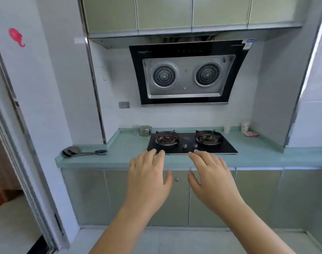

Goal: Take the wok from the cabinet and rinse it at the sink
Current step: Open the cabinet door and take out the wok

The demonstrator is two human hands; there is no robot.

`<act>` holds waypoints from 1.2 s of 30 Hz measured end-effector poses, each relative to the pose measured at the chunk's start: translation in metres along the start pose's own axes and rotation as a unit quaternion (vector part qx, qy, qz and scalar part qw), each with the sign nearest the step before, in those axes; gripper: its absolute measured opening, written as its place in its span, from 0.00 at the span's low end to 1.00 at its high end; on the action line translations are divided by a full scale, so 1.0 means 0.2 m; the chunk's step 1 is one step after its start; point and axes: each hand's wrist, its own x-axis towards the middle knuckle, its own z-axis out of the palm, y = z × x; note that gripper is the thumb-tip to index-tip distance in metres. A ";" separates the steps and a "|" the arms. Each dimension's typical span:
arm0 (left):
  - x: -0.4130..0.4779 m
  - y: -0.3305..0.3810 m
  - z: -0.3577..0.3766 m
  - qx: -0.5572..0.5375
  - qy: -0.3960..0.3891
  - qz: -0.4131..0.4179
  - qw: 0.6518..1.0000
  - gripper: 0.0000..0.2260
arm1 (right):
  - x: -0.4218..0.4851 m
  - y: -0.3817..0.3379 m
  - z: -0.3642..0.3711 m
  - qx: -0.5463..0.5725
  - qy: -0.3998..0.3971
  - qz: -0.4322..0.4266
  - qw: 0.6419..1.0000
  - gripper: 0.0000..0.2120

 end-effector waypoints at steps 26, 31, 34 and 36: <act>0.40 1.76 1.02 -0.209 -0.111 0.187 0.954 0.23 | -0.41 1.78 -0.33 -0.113 -0.026 0.268 0.956 0.22; 0.51 1.89 1.24 -0.218 -0.151 0.198 0.944 0.22 | -0.40 2.00 -0.22 -0.109 -0.035 0.306 0.945 0.22; 0.63 1.95 1.40 -0.222 -0.169 0.205 0.938 0.22 | -0.35 2.13 -0.13 -0.109 -0.040 0.321 0.940 0.22; 0.73 1.99 1.51 -0.226 -0.175 0.210 0.935 0.22 | -0.28 2.23 -0.06 -0.112 -0.038 0.325 0.938 0.22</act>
